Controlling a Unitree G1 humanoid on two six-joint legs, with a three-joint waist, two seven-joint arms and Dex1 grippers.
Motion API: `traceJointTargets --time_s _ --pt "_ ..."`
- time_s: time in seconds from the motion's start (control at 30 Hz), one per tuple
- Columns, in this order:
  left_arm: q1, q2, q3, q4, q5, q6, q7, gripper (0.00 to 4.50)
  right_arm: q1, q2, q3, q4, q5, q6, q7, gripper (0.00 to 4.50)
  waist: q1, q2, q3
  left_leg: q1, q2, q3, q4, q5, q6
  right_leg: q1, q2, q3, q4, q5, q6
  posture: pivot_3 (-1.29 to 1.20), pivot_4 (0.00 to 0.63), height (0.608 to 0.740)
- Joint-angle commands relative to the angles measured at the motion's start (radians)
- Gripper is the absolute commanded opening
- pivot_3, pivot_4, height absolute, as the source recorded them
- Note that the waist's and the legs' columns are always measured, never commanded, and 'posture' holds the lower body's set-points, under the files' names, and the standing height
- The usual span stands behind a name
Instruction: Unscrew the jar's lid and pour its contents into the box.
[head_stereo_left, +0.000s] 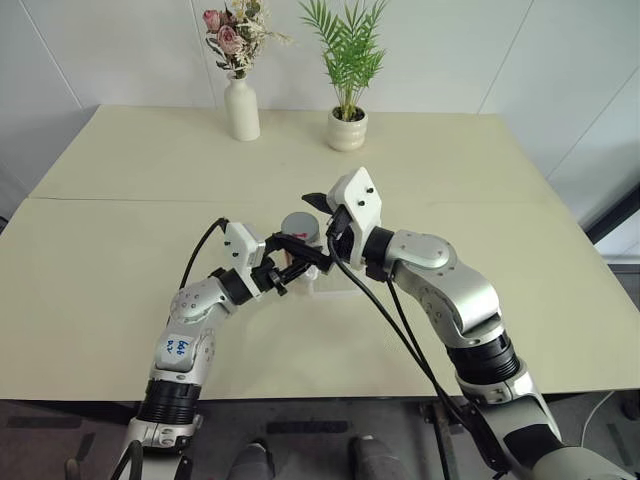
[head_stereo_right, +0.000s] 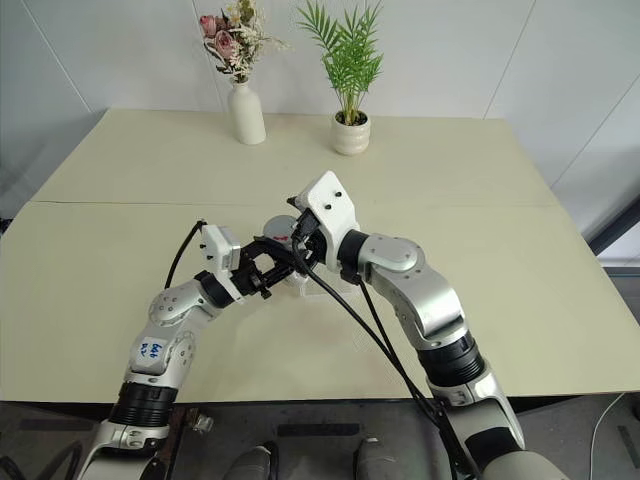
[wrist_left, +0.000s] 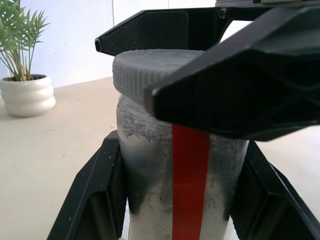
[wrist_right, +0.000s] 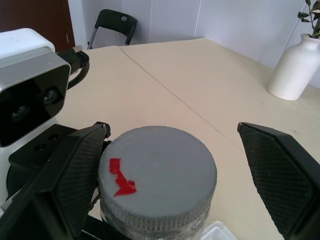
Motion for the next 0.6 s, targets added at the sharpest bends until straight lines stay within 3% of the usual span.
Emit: traceJointTargets --time_s 0.03,0.1,0.37,0.6 --pt "-0.019 -0.004 0.007 -0.054 -0.005 -0.006 0.008 2.19 -0.018 0.007 -0.028 -0.03 0.005 -0.006 -0.003 3.17 0.0 0.0 0.0 0.0 0.0 0.0 0.0 0.0 0.0 0.0 0.0 0.0 0.0 0.0 0.0 0.0 0.15 0.74" --pt "-0.021 -0.005 0.005 -0.053 -0.004 -0.005 0.01 2.19 -0.016 0.009 -0.026 -0.033 0.005 -0.003 -0.002 2.57 0.0 0.0 0.0 0.0 0.0 0.0 0.0 0.0 0.0 0.0 0.0 0.0 0.0 0.0 0.0 0.0 0.15 0.74" --pt "-0.021 0.007 0.019 -0.06 -0.023 0.005 -0.001 2.19 -0.031 0.006 -0.039 -0.025 0.019 -0.002 0.012 2.57 0.0 0.0 0.0 0.0 0.0 0.0 -0.001 0.0 0.0 0.0 0.0 0.0 -0.001 0.0 0.0 0.0 0.15 0.74" --pt "-0.021 0.059 0.028 -0.082 -0.144 0.083 -0.16 2.19 -0.093 -0.098 -0.046 0.011 0.107 -0.036 0.262 2.57 -0.001 0.0 0.0 -0.001 0.0 0.0 -0.002 0.0 0.0 0.0 0.0 0.0 -0.002 0.0 0.0 0.0 0.15 0.74"
